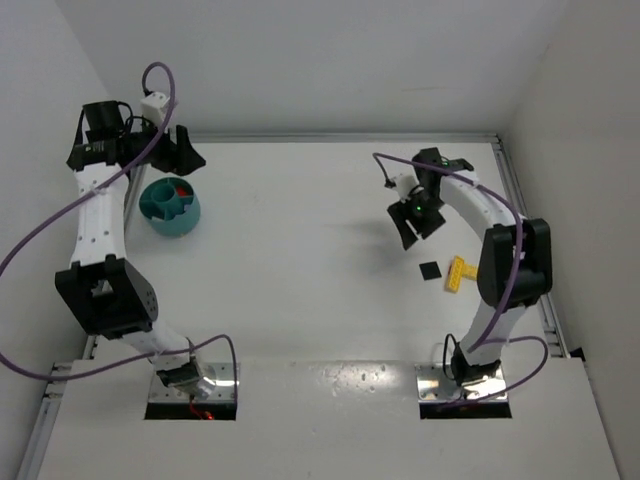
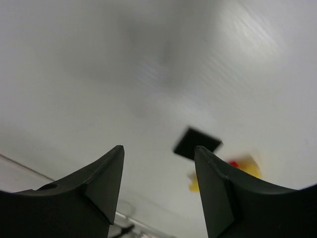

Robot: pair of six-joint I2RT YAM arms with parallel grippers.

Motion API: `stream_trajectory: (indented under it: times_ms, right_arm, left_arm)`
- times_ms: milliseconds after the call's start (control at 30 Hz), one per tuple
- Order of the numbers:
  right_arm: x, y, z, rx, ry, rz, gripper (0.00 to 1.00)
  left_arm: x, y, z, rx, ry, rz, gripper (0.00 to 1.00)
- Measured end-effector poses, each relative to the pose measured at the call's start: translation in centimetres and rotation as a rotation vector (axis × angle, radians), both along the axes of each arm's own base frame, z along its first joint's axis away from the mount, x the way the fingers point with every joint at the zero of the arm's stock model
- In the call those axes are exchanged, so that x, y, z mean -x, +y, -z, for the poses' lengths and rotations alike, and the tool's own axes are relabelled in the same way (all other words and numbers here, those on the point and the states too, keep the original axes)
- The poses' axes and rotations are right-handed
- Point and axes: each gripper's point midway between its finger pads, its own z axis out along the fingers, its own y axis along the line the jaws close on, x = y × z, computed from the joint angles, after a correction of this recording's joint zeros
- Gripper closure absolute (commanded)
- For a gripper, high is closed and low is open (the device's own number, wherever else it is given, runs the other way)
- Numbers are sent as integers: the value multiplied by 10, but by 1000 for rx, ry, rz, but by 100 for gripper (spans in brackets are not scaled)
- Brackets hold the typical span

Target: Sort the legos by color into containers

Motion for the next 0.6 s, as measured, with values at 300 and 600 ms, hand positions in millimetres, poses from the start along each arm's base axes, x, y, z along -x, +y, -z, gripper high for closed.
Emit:
stream_trajectory:
  times_ms: [300, 600]
  right_arm:
    - [29, -127, -11, 402, -17, 214, 14]
    - [68, -138, 10, 468, 108, 303, 13]
  left_arm:
    - [42, -41, -1, 167, -65, 57, 26]
    - [55, -46, -14, 142, -156, 56, 26]
